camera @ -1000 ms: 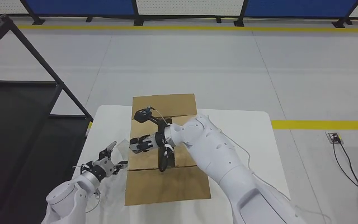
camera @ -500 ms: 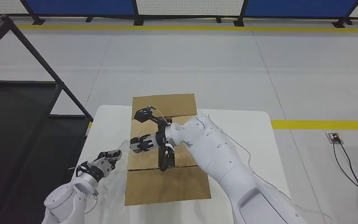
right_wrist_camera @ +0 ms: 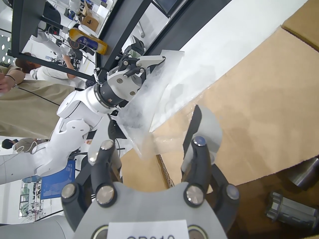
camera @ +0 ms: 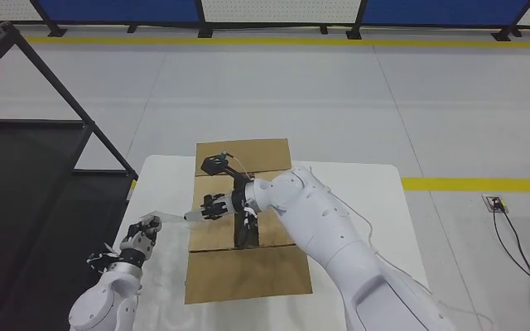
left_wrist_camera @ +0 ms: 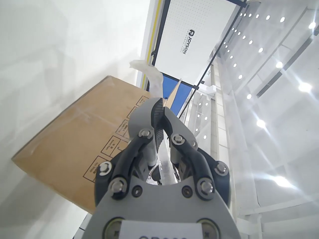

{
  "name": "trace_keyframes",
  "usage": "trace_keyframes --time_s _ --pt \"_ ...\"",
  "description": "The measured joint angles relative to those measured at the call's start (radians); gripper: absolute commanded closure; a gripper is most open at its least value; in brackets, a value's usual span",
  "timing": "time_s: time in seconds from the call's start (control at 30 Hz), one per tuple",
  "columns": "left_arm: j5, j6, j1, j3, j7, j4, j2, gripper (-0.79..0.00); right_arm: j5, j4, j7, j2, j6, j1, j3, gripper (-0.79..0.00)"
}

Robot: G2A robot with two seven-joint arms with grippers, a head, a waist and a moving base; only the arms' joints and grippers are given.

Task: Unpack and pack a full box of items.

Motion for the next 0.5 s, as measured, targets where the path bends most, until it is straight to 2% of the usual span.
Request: trace_keyframes --time_s 0.2,0.5 --pt "0.061 -0.081 0.011 0.015 0.132 -0.033 -0.008 0.0 -0.004 0.007 -0.043 0.01 -0.01 -0.001 0.009 -0.785" --pt "0.2 -0.203 -0.008 0.069 0.427 -0.056 -0.028 0.0 -0.017 0.0 -0.111 0.038 -0.048 -0.018 0.029 -0.785"
